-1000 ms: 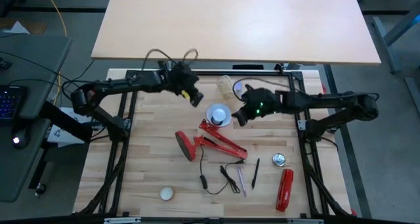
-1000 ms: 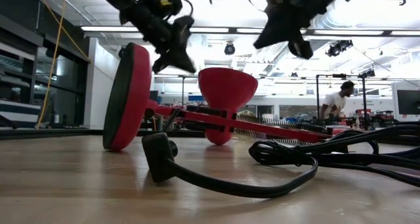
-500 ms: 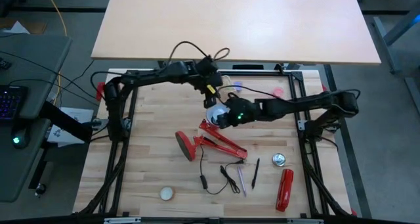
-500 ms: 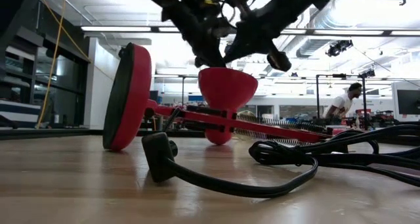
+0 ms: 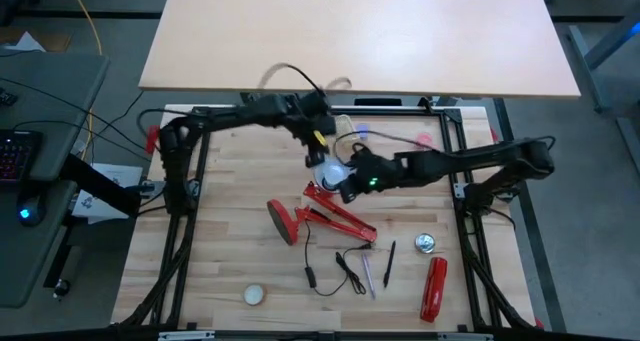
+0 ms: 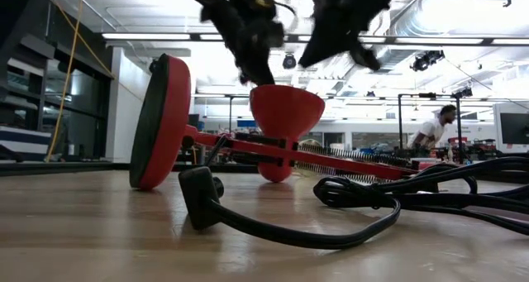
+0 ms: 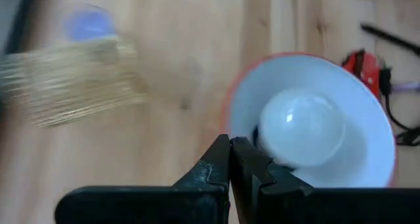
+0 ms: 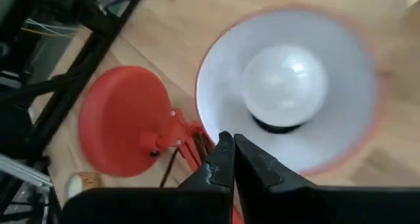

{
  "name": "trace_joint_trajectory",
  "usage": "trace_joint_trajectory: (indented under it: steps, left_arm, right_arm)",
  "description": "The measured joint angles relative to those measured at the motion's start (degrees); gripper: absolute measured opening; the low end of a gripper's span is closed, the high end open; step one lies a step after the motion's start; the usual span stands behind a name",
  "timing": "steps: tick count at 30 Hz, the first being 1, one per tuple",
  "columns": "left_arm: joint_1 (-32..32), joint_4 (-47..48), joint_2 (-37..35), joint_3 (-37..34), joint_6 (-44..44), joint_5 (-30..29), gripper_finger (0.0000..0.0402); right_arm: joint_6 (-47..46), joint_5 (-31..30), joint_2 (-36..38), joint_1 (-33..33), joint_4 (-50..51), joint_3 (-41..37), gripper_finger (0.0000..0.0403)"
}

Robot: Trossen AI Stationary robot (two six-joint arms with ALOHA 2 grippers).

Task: Screw lightbulb
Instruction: Insert the white lightbulb into the desk lamp, then remove the white lightbulb from the desk lamp

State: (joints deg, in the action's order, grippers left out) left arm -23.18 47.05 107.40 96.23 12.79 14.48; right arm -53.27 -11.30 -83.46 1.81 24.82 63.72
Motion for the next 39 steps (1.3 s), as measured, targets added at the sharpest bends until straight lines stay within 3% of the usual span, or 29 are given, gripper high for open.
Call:
trace_joint_trajectory:
  steps: [5, 10, 12, 16, 20, 24, 39]
  left_arm:
    - [-4.0, -0.1, -10.8, -2.9, -0.9, 1.2, 0.0000]
    - [-6.7, -8.0, -27.0, -12.8, -7.2, 6.3, 0.0000]
    - [-7.0, -14.5, -34.1, -19.0, -11.5, 5.0, 0.0000]
    - [-6.7, -30.5, -48.0, -32.4, -20.2, -2.7, 0.0000]
    - [-6.9, -43.5, -57.8, -43.8, -27.8, -9.7, 0.0000]
    - [-7.4, -51.3, -63.6, -50.1, -32.9, -13.3, 0.0000]
    - [-10.4, -53.4, -65.1, -51.6, -35.1, -13.6, 0.0000]
  right_arm:
    - [1.9, -10.3, 10.5, 0.1, 10.9, 0.0, 0.0000]
    - [5.8, -23.9, 23.1, 0.9, 15.9, 0.0, 0.0000]
    - [7.9, -29.6, 28.2, 1.4, 16.3, 0.0, 0.0000]
    - [14.3, -37.6, 36.9, 2.0, 14.5, 0.0, 0.0000]
    - [21.0, -39.2, 42.4, 2.0, 11.1, 0.0, 0.0000]
    - [25.4, -39.4, 44.6, 2.0, 7.8, 0.0, 0.0000]
    - [27.3, -39.5, 44.8, 2.0, 7.1, 0.0, 0.0000]
